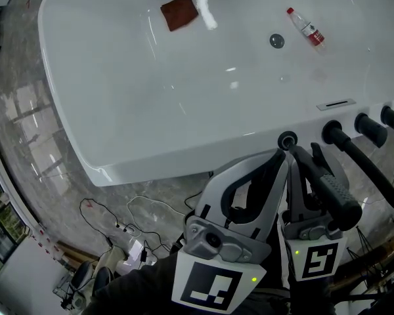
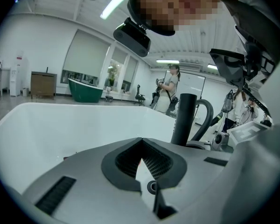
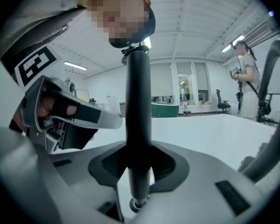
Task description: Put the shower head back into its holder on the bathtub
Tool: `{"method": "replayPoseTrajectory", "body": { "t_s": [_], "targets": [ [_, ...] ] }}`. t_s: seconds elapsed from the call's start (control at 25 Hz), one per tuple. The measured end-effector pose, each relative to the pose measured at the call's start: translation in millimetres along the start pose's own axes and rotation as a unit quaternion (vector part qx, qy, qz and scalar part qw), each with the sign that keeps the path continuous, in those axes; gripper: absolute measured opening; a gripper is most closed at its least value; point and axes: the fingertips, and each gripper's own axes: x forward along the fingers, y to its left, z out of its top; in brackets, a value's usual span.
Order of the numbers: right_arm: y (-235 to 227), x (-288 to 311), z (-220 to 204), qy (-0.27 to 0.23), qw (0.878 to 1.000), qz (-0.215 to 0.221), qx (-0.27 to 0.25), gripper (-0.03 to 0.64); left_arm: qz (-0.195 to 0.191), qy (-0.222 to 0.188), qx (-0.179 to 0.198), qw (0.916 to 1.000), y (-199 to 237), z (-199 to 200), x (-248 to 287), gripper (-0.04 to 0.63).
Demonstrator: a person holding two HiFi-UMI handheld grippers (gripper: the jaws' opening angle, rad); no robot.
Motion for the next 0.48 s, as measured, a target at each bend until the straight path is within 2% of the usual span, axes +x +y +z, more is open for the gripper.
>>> {"method": "replayPoseTrajectory", "body": {
  "t_s": [0.48],
  "targets": [
    [0.2,4.3,-20.0,0.014,1.0,0.007,0.002,0.126,0.007,0.003,-0.004,1.0,3.3,-7.9,1.5,0.003]
  ]
}}
